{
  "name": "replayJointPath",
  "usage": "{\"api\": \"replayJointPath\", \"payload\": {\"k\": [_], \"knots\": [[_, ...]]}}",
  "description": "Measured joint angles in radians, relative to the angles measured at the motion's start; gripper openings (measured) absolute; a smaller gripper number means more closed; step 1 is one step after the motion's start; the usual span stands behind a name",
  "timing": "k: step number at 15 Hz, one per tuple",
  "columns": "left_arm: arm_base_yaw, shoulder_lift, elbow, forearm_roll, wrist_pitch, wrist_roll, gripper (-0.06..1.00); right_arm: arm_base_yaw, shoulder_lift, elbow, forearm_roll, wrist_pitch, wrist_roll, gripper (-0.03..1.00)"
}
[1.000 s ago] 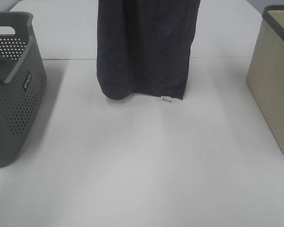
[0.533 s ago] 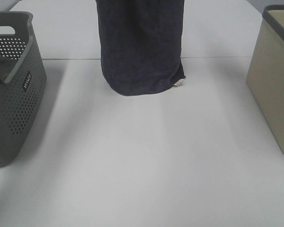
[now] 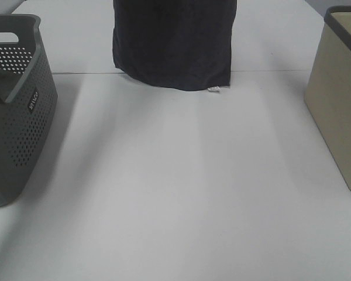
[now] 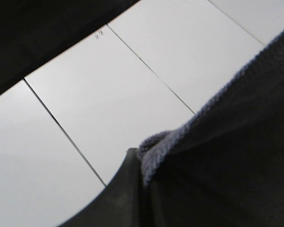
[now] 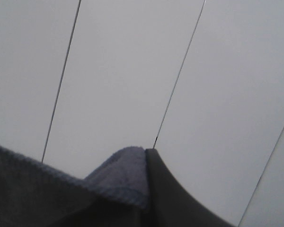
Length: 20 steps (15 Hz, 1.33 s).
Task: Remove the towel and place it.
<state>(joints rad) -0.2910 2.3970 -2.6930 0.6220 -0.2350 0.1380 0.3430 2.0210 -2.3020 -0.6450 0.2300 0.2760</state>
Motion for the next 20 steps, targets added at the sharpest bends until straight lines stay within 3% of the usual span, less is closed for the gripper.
{"api": "replayJointPath", "payload": {"k": [1, 3, 6, 7, 8, 11, 12, 15, 17, 20], "knots": [[-0.009, 0.002, 0.010, 0.000, 0.042, 0.000, 0.00, 0.000, 0.000, 0.000, 0.032, 0.031, 0.000, 0.00], [-0.041, 0.002, 0.022, 0.000, 0.154, 0.000, 0.00, 0.000, 0.000, 0.000, 0.123, 0.180, -0.006, 0.00], [-0.124, -0.005, 0.024, -0.010, 0.442, -0.001, 0.00, -0.002, -0.007, 0.000, 0.300, 0.501, -0.100, 0.00], [-0.141, -0.008, 0.024, -0.021, 0.514, -0.001, 0.00, -0.002, -0.012, 0.000, 0.332, 0.544, -0.117, 0.00], [-0.204, -0.037, 0.024, -0.083, 0.818, 0.014, 0.00, -0.002, -0.054, 0.000, 0.429, 0.680, -0.183, 0.00], [-0.264, -0.115, 0.024, -0.221, 1.307, 0.041, 0.00, -0.002, -0.128, 0.000, 0.511, 0.917, -0.259, 0.00], [-0.265, -0.146, 0.024, -0.271, 1.403, 0.040, 0.00, -0.002, -0.139, 0.000, 0.528, 0.967, -0.276, 0.00], [-0.264, -0.228, 0.036, -0.442, 1.449, 0.004, 0.00, -0.002, -0.157, 0.009, 0.598, 0.989, -0.306, 0.00], [-0.264, -0.267, 0.080, -0.480, 1.449, 0.002, 0.00, -0.002, -0.182, 0.028, 0.618, 0.989, -0.306, 0.00], [-0.264, -0.384, 0.358, -0.521, 1.449, -0.001, 0.00, -0.002, -0.283, 0.194, 0.630, 0.989, -0.306, 0.00]]}}
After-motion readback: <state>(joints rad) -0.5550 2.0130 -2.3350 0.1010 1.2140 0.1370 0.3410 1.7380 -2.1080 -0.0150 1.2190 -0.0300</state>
